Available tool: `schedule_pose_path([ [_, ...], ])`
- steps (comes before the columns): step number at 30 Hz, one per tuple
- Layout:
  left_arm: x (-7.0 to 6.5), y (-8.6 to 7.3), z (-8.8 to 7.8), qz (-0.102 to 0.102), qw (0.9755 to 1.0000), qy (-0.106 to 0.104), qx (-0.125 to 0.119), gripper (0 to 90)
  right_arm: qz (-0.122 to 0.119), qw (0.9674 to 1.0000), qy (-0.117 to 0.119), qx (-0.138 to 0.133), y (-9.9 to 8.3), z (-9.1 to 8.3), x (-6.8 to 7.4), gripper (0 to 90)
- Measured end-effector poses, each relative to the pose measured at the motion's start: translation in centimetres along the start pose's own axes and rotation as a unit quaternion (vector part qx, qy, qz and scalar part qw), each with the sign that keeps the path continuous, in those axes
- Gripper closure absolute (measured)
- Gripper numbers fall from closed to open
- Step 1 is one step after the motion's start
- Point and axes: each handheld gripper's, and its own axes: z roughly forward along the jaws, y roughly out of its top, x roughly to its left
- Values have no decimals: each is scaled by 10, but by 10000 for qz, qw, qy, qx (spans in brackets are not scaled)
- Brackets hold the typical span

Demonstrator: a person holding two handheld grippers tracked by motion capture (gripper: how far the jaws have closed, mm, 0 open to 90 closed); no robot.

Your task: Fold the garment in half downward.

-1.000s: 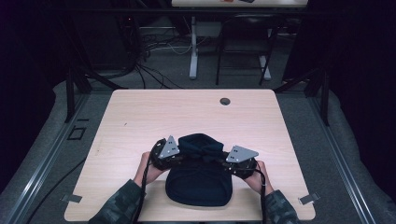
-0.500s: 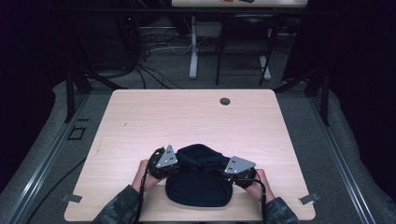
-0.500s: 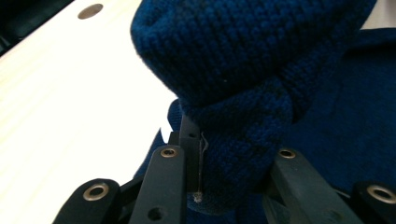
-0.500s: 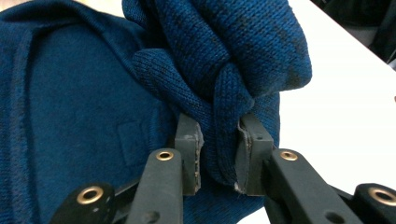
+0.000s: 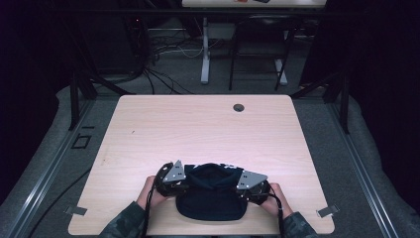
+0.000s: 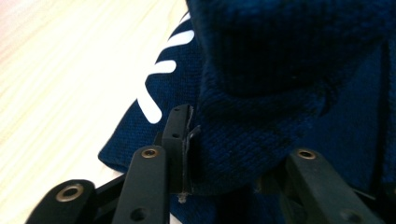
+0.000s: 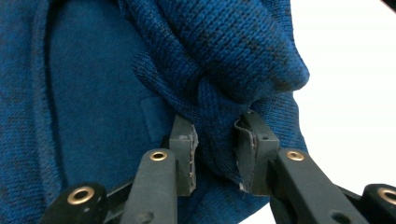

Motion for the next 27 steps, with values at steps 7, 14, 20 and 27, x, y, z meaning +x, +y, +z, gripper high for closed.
schedule_pose_path([
  [7,-1,-6,-9,-179,9998,-40,60,484,53,9997,219,101,-5,8,2,689],
  [14,4,-19,-33,-633,9980,-63,-1,365,175,9992,336,131,-7,11,1,690],
  [20,19,-8,-53,-857,9946,179,-548,358,173,9990,370,161,-7,13,2,688],
  [27,14,15,-27,-843,9949,260,-487,341,151,9990,368,187,-6,14,2,678],
])
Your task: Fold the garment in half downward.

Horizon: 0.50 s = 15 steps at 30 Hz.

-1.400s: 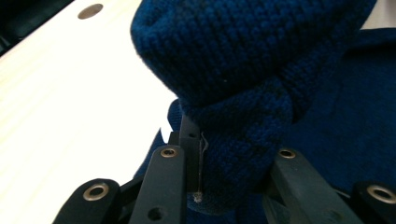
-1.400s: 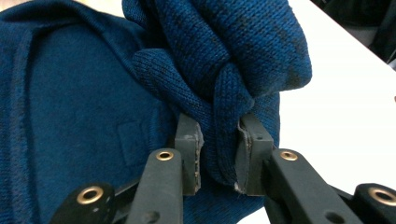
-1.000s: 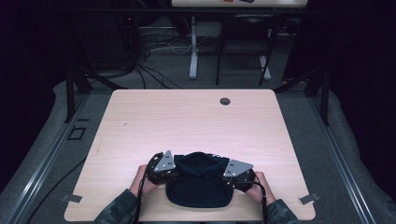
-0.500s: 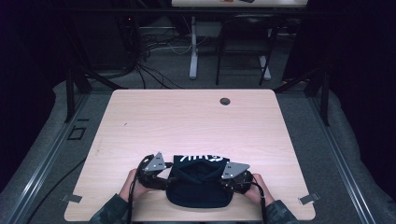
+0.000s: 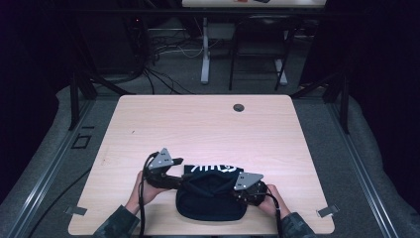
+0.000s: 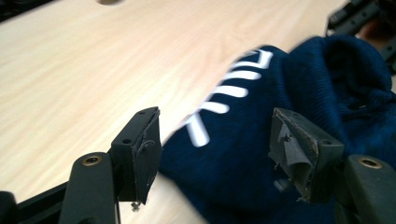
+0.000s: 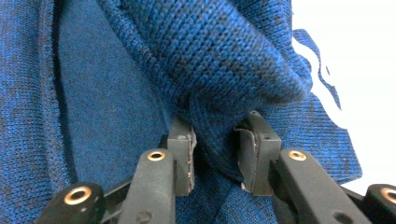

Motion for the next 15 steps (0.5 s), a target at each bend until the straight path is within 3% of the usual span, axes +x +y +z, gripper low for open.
schedule_pose_path([
  [5,-12,-9,19,166,9989,-176,393,337,127,9998,143,7,1,-3,-1,613],
  [12,-15,-17,26,182,9979,-192,597,333,419,9979,481,97,3,-18,-13,431],
  [15,-17,-19,29,200,9974,-203,659,325,525,9958,730,156,1,-24,-18,396],
])
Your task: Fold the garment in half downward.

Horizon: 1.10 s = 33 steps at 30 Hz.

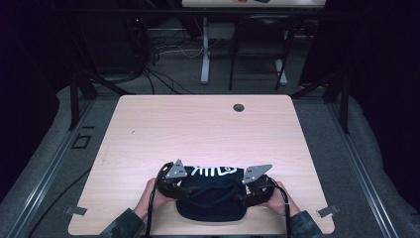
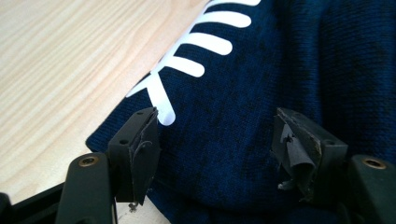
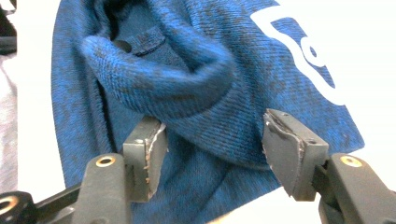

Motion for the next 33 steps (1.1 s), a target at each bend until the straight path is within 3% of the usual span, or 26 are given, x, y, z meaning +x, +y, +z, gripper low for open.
schedule_pose_path([
  [7,-1,0,0,31,10000,-5,75,320,424,9979,439,-234,-2,-25,-11,398],
  [10,-2,2,-3,8,10000,-3,31,310,743,9941,487,-625,3,-37,-11,423],
  [11,-3,2,-4,-2,10000,20,6,305,846,9925,453,-761,6,-40,-11,442],
  [14,-5,5,-8,-29,10000,-9,-83,290,1181,9875,-27,-1047,16,-34,-5,452],
  [16,-8,7,-9,-15,10000,-83,-23,281,1190,9882,-214,-939,22,-25,1,462],
  [18,-13,6,-7,1,9999,-149,24,275,1067,9914,-326,-684,28,-11,7,474],
  [19,-14,6,-7,27,9998,-181,66,273,986,9936,-280,-481,31,-3,10,472],
  [22,-17,4,-5,65,9997,-174,160,265,898,9955,-256,-169,30,10,13,440],
  [28,-18,-2,0,-5,9994,-94,323,262,1174,9925,-285,160,16,20,9,298],
  [33,-20,-5,2,37,9992,8,392,247,999,9940,-338,297,12,24,13,238],
])
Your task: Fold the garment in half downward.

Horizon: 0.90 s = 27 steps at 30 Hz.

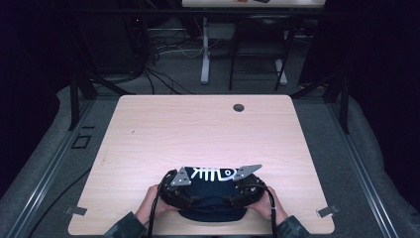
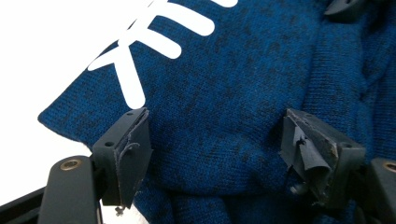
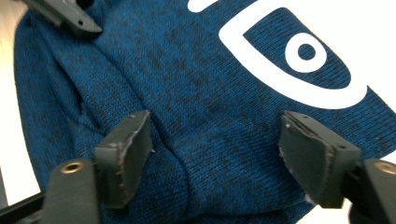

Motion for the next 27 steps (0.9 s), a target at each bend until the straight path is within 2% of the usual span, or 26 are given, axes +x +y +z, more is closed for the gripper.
schedule_pose_path([
  [4,-1,-2,1,-34,10000,17,44,243,-126,9998,-119,61,-3,3,4,181],
  [8,0,-2,1,-50,10000,18,44,242,-279,9990,-315,122,-4,5,8,182],
  [11,0,-2,3,-81,9999,90,59,228,-257,9990,-339,125,-4,6,8,180],
  [13,0,-1,5,-101,9995,254,165,183,-274,9990,-332,130,-4,7,6,174],
  [14,2,-1,7,-198,9993,240,207,128,-259,9990,-347,142,-3,7,5,174],
  [16,10,-3,11,-448,9987,66,215,81,-260,9989,-357,148,-3,8,4,170],
  [17,12,-4,11,-508,9985,20,210,76,-263,9989,-372,142,-2,9,4,170],
  [22,18,-2,13,-506,9985,85,184,75,-263,9987,-401,161,1,11,-2,170],
  [27,26,0,17,-582,9981,121,148,73,-186,9989,-436,67,4,14,-9,169],
])
